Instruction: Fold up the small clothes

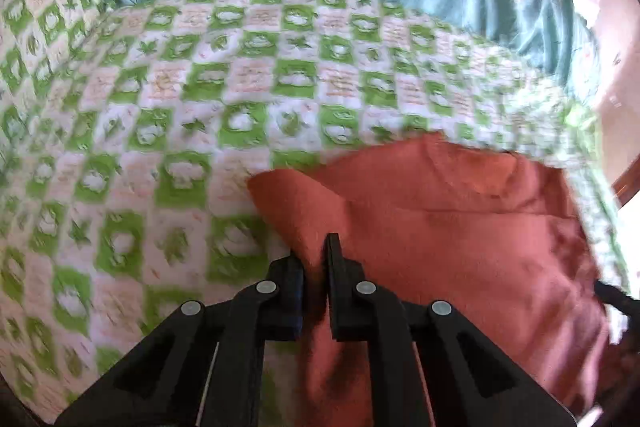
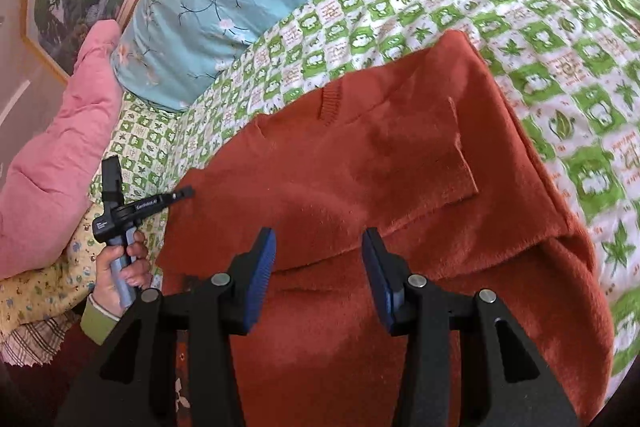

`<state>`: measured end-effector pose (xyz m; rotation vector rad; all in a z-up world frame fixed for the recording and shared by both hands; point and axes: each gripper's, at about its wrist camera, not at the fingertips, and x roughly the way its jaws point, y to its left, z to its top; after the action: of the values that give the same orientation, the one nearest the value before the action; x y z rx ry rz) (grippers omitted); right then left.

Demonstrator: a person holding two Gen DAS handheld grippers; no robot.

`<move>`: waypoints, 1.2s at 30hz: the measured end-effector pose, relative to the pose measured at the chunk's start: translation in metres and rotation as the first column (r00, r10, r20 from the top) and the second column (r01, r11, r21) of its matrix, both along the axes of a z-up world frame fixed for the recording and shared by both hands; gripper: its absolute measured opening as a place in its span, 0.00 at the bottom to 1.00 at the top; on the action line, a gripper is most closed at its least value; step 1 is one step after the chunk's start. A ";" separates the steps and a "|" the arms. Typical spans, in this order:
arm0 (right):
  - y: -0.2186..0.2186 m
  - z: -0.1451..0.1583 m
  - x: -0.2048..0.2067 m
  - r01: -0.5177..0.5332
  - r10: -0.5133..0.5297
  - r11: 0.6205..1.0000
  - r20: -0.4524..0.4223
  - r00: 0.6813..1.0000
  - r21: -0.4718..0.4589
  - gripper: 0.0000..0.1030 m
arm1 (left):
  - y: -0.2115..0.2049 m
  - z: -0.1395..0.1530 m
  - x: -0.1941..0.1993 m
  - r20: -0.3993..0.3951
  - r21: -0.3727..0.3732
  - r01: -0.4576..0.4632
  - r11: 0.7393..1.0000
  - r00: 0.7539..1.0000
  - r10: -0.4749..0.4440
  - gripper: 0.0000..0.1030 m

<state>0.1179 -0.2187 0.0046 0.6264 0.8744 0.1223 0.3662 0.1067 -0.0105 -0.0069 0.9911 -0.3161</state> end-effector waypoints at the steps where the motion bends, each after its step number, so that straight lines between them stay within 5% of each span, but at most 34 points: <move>1: 0.000 -0.001 0.002 0.000 0.000 1.000 0.001 1.000 0.004 0.45 | 0.001 -0.012 0.008 -0.045 0.024 -0.022 0.999 0.999 0.023 0.07; 10: -0.014 -0.007 0.001 0.036 -0.036 0.999 -0.030 0.999 -0.013 0.46 | 0.030 0.004 -0.055 -0.053 -0.026 -0.033 0.999 0.998 0.032 0.19; 13: -0.030 -0.010 0.000 0.105 -0.108 0.993 -0.050 0.993 -0.053 0.59 | 0.030 0.004 -0.087 -0.058 -0.046 -0.033 0.998 0.998 0.030 0.31; 19: -0.036 -0.025 0.021 0.128 -0.140 0.984 -0.101 0.985 -0.125 0.60 | 0.031 -0.017 -0.122 -0.086 0.001 -0.081 0.997 0.993 0.081 0.31; 20: -0.033 -0.025 0.025 0.112 -0.127 0.983 -0.100 0.987 -0.144 0.51 | 0.031 -0.019 -0.124 -0.089 0.002 -0.089 0.996 0.992 0.088 0.31; 21: -0.031 -0.022 0.029 0.088 -0.100 0.987 -0.088 0.991 -0.136 0.12 | 0.032 -0.017 -0.126 -0.085 0.005 -0.091 0.996 0.992 0.091 0.31; 22: -0.030 -0.020 0.029 0.074 -0.084 0.991 -0.082 0.993 -0.114 0.07 | 0.031 -0.014 -0.127 -0.081 0.011 -0.092 0.996 0.992 0.092 0.31; 26: -0.029 0.006 0.014 0.098 -0.101 0.978 -0.004 0.995 -0.185 0.07 | 0.029 -0.015 -0.126 -0.087 0.037 -0.092 0.995 0.992 0.095 0.33; 31: -0.035 -0.030 0.017 0.082 -0.114 0.974 -0.147 0.983 -0.210 0.07 | 0.023 -0.019 -0.117 -0.105 0.043 -0.107 0.993 0.988 0.111 0.34; 36: -0.032 -0.021 0.015 0.089 -0.124 0.963 -0.125 0.984 -0.253 0.07 | 0.022 -0.016 -0.121 -0.113 0.052 -0.113 0.992 0.987 0.118 0.38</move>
<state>0.1330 -0.2508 -0.0159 0.4505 0.9716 -0.1285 0.2447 0.1289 -0.0263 -0.0418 1.1078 -0.1883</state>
